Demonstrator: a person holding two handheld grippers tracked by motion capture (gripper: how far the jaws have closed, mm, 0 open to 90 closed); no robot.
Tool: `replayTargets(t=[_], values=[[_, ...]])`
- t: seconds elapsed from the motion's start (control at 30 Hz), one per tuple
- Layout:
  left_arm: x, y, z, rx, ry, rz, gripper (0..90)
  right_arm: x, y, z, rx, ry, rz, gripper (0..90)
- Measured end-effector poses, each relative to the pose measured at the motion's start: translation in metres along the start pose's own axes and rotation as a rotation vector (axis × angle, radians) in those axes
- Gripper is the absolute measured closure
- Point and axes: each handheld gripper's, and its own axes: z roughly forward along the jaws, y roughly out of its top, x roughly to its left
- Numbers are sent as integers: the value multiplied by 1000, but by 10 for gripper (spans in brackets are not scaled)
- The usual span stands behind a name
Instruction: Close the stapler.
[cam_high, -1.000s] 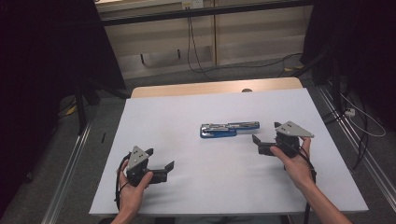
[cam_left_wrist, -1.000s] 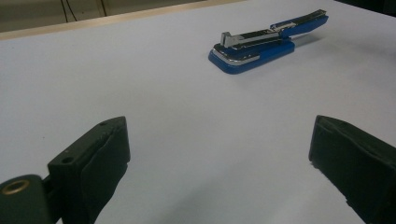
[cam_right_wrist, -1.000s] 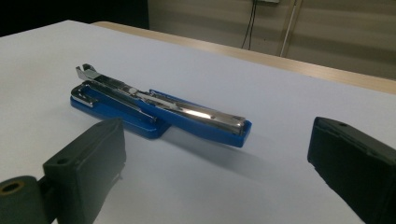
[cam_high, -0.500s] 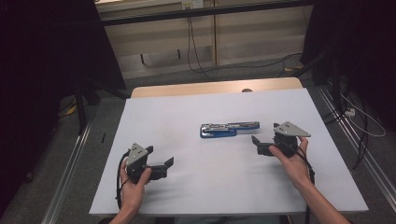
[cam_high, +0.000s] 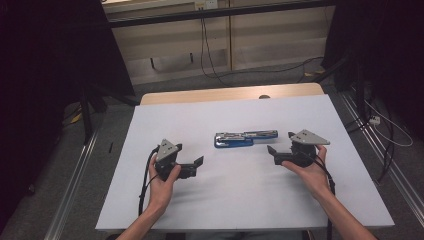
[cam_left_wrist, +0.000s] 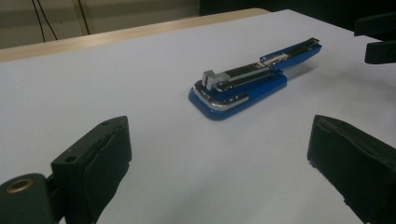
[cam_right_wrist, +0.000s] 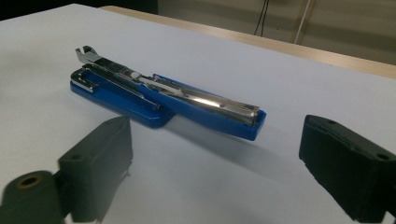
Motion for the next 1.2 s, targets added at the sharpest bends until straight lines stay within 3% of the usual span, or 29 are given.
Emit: replayTargets(t=[0.1,0.33,0.43,0.53,0.63,0.7,0.83,0.93,1.0,1.1,1.2], values=[[0,6,10,-21,-21,0,60,-2,3,0,-8,6,-1,145],[1,17,32,-6,-26,17,56,-4,7,7,-9,30,6,222],[1,22,42,-20,-27,21,56,-3,10,8,-13,36,4,260],[0,28,53,-7,-36,33,52,-3,12,14,36,34,-30,273],[-1,32,63,-16,-42,25,49,-3,14,17,12,38,-14,305],[-1,34,69,-8,-35,47,51,-3,12,20,7,44,-2,309],[-1,38,79,-11,-34,49,50,-3,8,26,22,59,16,338],[-1,38,84,-12,-31,49,47,-4,8,27,18,65,-2,406],[-1,36,86,-8,-43,15,47,-4,7,27,27,65,1,431],[-2,34,89,4,-50,25,48,-4,7,27,39,61,0,494],[-2,32,91,17,-51,24,48,-6,6,25,44,76,2,612]])
